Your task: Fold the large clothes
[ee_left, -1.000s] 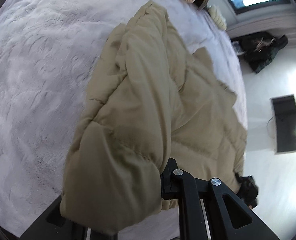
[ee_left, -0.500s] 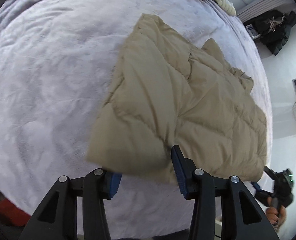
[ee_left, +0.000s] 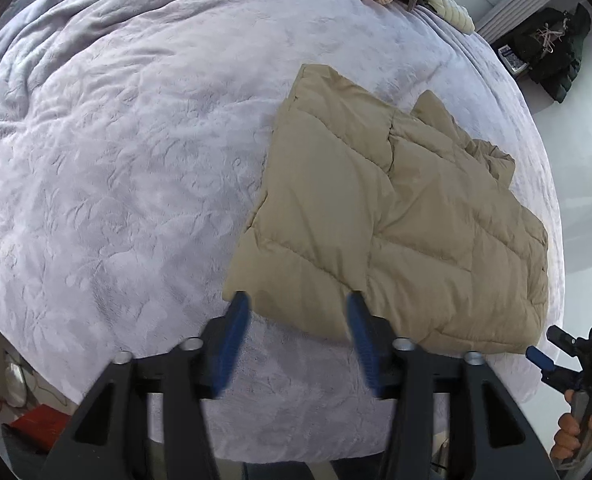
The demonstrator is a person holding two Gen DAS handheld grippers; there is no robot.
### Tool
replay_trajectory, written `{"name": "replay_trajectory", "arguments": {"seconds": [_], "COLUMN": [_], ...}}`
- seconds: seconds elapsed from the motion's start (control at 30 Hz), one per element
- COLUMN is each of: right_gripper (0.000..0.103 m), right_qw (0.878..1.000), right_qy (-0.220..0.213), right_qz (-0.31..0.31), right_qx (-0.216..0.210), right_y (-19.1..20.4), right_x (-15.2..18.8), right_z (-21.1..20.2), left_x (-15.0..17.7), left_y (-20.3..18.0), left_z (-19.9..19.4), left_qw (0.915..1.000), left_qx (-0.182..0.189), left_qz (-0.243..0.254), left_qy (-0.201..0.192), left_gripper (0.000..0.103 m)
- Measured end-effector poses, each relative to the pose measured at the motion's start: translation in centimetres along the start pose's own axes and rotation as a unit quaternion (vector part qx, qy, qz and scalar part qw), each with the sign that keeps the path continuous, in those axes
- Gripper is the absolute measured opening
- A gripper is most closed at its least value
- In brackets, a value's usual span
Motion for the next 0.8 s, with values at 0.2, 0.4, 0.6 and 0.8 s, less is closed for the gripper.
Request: {"name": "replay_trajectory", "arguments": {"seconds": [0.2,0.4,0.6,0.8], "right_gripper": [0.08,0.101,0.103,0.103], "right_qw": [0.998,0.996,0.991,0.989], "right_qy": [0.004,-0.01,-0.028,-0.006], "right_qz": [-0.049,-0.066,-0.106,-0.121], "right_qx": [0.032,0.05,0.077,0.086], "right_y": [0.9,1.8,3.0,3.9], "right_x": [1.5,2.6,3.8,3.9], "right_z": [0.0,0.0,-0.2,0.8], "left_x": [-0.3,-0.5,-1.1,-2.8], "left_y": [-1.0,-1.3,-1.4,-0.7], "left_z": [0.3,0.8,1.5,2.5], "left_qw": [0.9996,0.999,0.9979,0.9977], "left_qx": [-0.01,-0.014,-0.011,-0.015], "left_qz": [0.025,0.042,0.063,0.066], "left_qy": [-0.005,-0.007,-0.008,-0.007], "left_gripper": [0.091,0.103,0.103,0.103]}}
Point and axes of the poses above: each gripper's, at about its wrist camera, not at the fingertips, and z roughly the way its jaws point, y to its left, x to its underside, the point moved 1 cm from there along z, roughly the way its jaws point, and after that the axes turned 11 degrees about -y, right-handed, at the moved point
